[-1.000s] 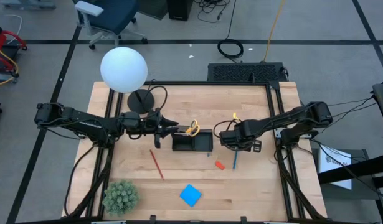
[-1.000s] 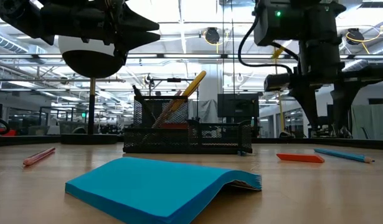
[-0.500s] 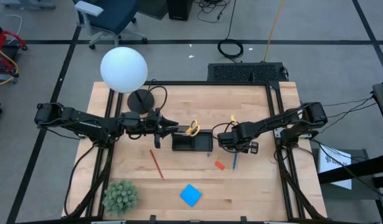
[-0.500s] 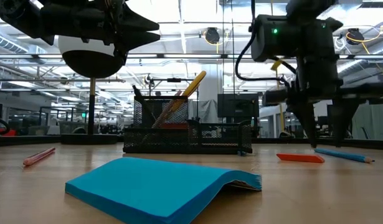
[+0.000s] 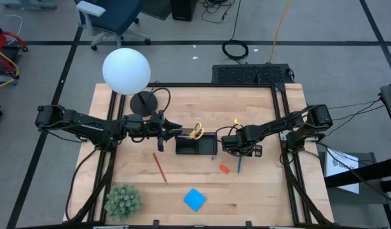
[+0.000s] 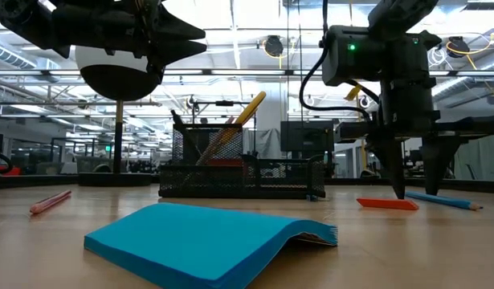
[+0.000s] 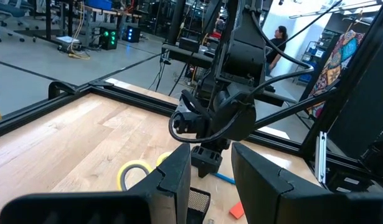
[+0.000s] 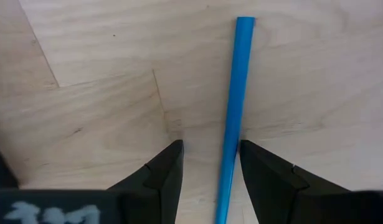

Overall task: Pick and place office supplies into organizer
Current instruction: Put the blue pencil into the desk organizer

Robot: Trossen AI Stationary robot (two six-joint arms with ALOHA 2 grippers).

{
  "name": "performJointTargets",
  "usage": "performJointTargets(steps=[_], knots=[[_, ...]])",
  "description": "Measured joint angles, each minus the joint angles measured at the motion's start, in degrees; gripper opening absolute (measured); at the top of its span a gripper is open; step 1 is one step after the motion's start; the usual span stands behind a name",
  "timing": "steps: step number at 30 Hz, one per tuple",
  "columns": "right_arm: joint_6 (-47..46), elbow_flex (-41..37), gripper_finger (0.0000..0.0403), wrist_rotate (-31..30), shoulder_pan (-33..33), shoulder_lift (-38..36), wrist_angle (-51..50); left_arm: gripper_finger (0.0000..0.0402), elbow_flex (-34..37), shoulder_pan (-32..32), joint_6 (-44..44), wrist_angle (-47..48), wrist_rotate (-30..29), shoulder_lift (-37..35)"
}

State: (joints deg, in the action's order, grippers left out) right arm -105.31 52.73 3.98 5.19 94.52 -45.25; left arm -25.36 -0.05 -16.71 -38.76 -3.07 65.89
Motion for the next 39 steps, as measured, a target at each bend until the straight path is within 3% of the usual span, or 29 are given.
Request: performJointTargets(steps=[18, 31, 39], knots=[[6.78, -0.13, 0.0148, 0.43, 0.37, 0.04, 1.52, 0.0113, 0.0, 0.0, 0.0, 0.02, 0.0, 0.0], [1.18, -0.11, 0.0116, 0.45, 0.48, 0.07, 0.56, 0.0113, 0.0, 0.01, 0.0, 0.02, 0.0, 0.0], [2.58, -0.11, 0.0072, 0.84, 0.5, 0.09, -0.45, 0.0113, 0.0, 0.0, 0.0, 0.02, 0.0, 0.0]])
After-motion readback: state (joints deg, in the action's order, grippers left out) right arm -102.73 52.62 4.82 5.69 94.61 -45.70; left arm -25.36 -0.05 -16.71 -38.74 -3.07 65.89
